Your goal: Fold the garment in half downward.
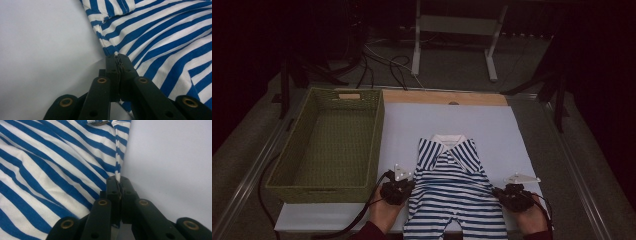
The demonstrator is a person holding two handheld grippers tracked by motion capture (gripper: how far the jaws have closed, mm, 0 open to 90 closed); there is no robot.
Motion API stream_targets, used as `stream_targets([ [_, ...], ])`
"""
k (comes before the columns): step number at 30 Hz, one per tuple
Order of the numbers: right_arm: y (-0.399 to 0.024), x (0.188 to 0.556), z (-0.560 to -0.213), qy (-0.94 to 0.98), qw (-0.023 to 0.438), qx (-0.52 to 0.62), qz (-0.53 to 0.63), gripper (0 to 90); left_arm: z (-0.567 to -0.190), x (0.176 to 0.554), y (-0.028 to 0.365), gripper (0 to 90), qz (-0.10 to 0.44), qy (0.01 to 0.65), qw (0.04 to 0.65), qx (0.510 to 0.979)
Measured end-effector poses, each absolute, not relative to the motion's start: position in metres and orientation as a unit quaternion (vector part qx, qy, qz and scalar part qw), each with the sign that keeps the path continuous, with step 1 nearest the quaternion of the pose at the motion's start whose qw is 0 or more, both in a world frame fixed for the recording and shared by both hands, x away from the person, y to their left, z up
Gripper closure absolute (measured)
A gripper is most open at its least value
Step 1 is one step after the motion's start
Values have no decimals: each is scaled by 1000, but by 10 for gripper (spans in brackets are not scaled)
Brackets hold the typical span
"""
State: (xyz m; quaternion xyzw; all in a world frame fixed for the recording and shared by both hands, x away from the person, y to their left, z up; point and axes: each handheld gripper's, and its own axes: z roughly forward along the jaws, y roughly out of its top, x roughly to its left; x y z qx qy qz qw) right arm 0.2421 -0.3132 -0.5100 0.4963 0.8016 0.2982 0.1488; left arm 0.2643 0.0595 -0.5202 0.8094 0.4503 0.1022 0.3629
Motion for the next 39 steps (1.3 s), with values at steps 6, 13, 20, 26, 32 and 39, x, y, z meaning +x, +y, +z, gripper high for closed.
stream_targets([
  [6, -313, 247, -510, 802, 149, 488, 311, 609, -517, 270, 57, 650, 117, 445, 378, 803],
  [13, -302, 259, -503, 805, 160, 458, 342, 237, -509, 281, 55, 474, 111, 424, 434, 787],
  [20, -291, 274, -492, 813, 170, 432, 352, 95, -505, 288, 53, 205, 117, 400, 459, 785],
  [26, -283, 286, -479, 815, 179, 407, 372, 92, -500, 297, 54, 123, 127, 407, 478, 768],
  [32, -276, 311, -472, 808, 180, 410, 382, 89, -497, 312, 50, 14, 137, 400, 478, 770],
  [39, -265, 332, -472, 809, 187, 416, 370, 90, -495, 322, 45, 16, 151, 402, 481, 764],
])
